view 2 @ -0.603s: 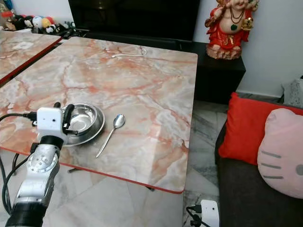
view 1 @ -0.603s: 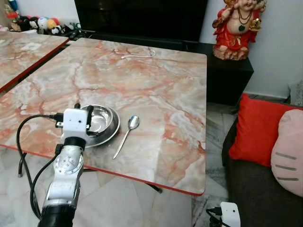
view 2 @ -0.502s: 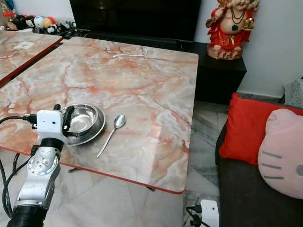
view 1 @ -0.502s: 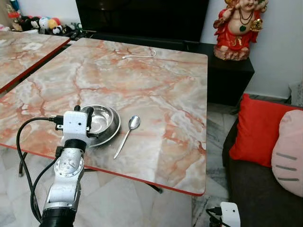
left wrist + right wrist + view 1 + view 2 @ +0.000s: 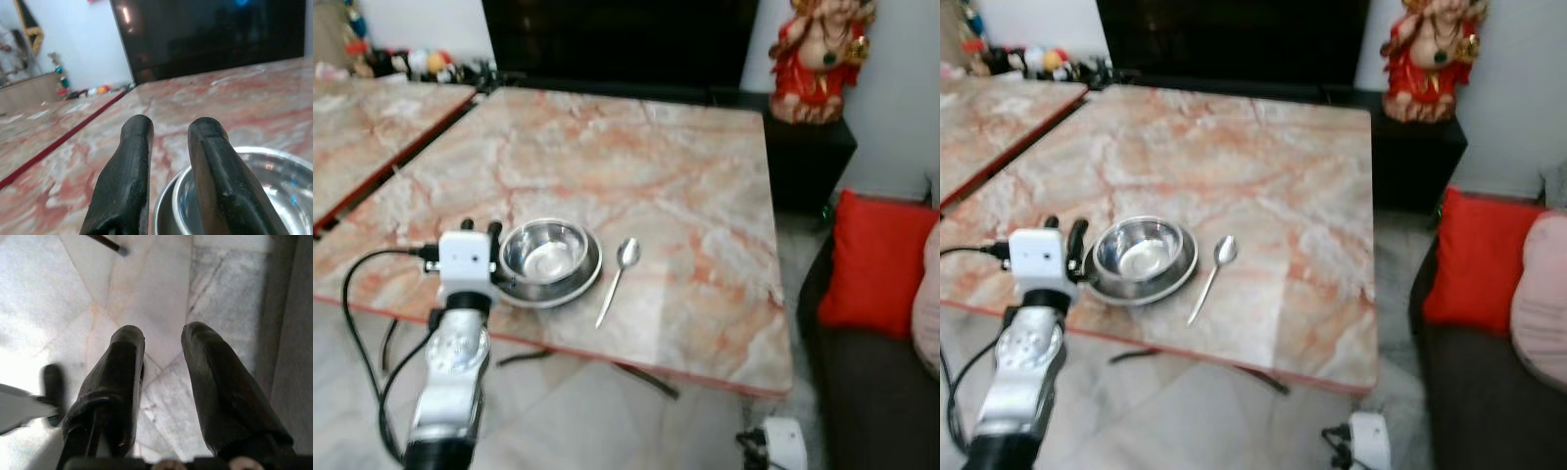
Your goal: Setting the table
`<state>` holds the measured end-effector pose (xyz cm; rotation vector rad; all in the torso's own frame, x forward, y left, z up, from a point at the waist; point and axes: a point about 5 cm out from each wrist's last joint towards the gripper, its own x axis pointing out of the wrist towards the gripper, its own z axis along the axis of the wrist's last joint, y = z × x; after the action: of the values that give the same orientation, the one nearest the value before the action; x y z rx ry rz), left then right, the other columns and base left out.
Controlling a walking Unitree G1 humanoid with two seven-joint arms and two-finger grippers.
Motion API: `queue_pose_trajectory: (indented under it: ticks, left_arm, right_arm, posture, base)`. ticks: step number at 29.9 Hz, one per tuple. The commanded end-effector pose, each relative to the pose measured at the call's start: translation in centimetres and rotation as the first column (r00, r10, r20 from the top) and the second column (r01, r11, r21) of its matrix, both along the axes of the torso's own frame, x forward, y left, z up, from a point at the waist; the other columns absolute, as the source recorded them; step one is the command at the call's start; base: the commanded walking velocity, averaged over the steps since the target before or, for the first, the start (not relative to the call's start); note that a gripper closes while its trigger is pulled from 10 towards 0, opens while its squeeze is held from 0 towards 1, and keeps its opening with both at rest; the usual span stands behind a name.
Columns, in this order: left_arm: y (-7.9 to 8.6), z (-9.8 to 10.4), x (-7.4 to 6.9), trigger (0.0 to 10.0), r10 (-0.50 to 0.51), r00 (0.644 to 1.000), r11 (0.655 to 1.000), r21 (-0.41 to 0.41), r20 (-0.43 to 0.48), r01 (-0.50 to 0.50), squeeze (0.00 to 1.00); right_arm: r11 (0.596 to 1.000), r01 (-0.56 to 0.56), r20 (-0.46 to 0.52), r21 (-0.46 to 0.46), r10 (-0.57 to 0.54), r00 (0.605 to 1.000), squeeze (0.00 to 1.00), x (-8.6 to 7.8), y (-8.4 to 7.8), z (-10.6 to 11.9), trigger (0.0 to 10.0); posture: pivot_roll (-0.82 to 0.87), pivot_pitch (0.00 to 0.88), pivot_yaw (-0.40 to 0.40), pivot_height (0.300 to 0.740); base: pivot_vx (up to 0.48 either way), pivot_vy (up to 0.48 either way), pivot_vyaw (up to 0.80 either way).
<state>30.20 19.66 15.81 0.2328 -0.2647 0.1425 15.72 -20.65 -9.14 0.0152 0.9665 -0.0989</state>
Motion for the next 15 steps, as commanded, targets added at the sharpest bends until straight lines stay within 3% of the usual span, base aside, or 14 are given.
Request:
queue_pose_trajectory:
  ticks: [1, 15]
  left_arm:
    - [0.74, 0.37, -0.09, 10.0, 0.029, 1.000, 1.000, 0.002, 0.006, -0.029, 0.00]
    - [0.60, 0.72, 0.13, 10.0, 0.030, 0.999, 1.000, -0.001, 0.014, -0.030, 0.00]
  right_arm:
    - [1.000, -0.011, 0.017, 0.013, 0.010, 1.000, 0.00, 0.72, 0.63, 0.19, 10.0]
    - [1.000, -0.002, 0.021, 0.010, 0.002, 1.000, 0.00, 0.93, 0.48, 0.30, 10.0]
  posture:
    - [0.07, 0.000, -0.015, 0.740]
    - [0.08, 0.000, -0.027, 0.740]
  base:
    - [0.000, 0.480, 0.00]
    - [0.000, 0.480, 0.00]
